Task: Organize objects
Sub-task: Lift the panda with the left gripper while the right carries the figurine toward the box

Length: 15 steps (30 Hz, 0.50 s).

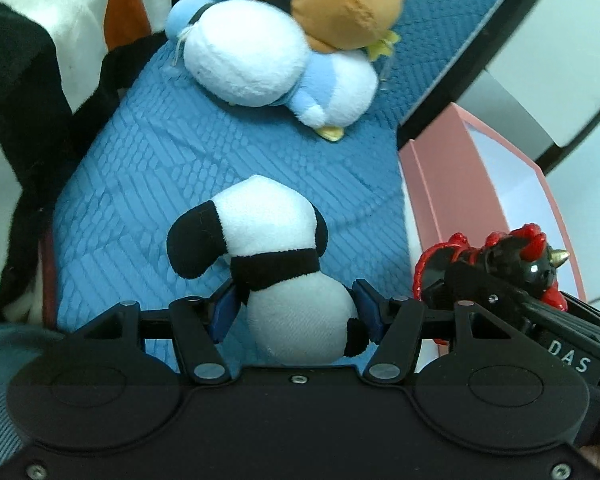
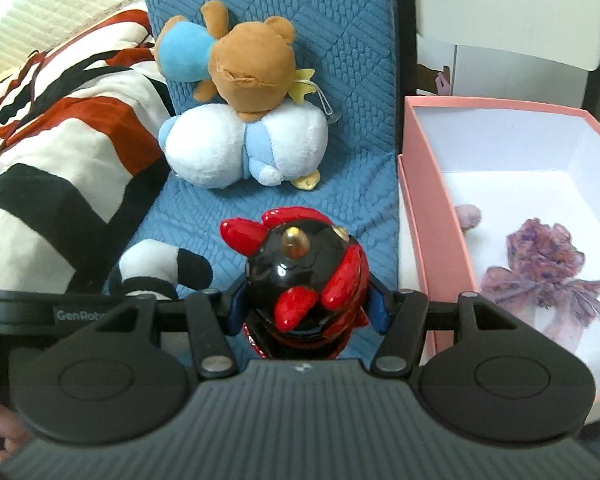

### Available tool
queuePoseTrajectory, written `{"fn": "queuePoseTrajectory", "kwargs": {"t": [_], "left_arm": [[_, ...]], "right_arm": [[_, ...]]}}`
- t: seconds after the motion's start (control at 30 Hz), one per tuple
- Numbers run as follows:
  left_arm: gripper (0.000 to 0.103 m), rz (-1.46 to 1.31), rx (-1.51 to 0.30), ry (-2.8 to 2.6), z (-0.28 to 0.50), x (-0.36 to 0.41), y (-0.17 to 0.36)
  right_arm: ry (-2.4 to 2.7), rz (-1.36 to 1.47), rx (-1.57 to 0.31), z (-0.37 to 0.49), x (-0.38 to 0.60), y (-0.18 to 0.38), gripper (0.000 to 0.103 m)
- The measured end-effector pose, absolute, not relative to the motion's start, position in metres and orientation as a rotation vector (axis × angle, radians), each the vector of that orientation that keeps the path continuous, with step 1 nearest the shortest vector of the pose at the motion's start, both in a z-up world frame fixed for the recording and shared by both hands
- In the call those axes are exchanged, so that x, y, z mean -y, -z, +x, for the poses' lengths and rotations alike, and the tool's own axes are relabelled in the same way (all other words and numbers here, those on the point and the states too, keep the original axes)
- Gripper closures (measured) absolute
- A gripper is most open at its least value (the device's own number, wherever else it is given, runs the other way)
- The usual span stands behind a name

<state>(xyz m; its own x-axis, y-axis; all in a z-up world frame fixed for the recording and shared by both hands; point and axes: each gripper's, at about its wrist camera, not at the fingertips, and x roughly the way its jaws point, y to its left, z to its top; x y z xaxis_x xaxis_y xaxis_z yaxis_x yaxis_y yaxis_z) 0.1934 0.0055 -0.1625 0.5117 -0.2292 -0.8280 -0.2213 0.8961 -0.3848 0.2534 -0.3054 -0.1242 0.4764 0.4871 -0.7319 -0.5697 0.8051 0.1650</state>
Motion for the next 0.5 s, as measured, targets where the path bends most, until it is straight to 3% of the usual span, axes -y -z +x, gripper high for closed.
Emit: {"fn": "queuePoseTrajectory", "kwargs": {"t": [0.5], "left_arm": [[0.045,-0.448,-1.045,0.021,0.174,0.039,0.102]], "right_arm": [[-0.666,-0.037,-0.876,0.244,0.350,0.086,0.043]]}}
